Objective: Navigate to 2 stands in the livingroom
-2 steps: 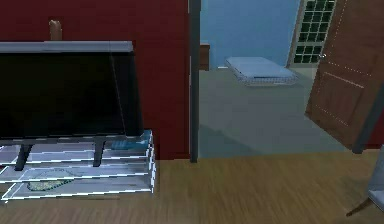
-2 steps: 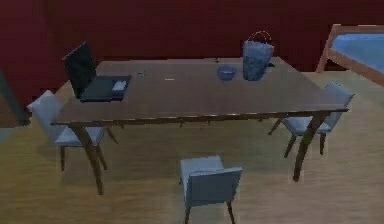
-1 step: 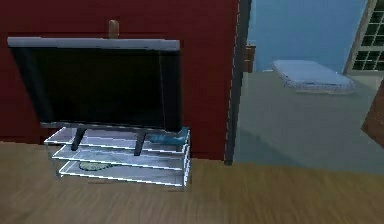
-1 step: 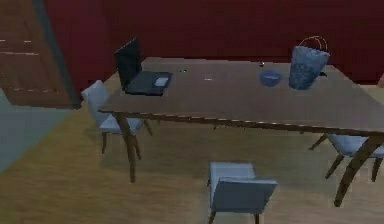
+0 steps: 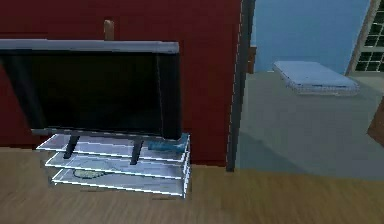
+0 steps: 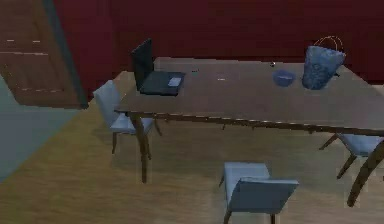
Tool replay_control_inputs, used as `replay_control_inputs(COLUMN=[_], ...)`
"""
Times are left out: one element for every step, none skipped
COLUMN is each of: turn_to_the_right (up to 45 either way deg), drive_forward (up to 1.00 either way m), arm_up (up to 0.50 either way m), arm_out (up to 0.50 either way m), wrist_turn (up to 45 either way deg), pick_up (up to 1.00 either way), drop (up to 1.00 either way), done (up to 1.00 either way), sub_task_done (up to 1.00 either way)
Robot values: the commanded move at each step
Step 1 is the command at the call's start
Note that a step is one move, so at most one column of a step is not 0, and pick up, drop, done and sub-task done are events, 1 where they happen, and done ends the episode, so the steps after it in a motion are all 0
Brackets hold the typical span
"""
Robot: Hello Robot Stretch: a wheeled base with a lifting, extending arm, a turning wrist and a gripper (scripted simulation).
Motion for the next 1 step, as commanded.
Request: replay_control_inputs(turn_to_the_right=[42.0], drive_forward=[0.00], arm_up=[0.00], arm_out=[0.00], wrist_turn=[0.0], pick_up=[0.00], drop=[0.00], done=[0.00], sub_task_done=[0.00])
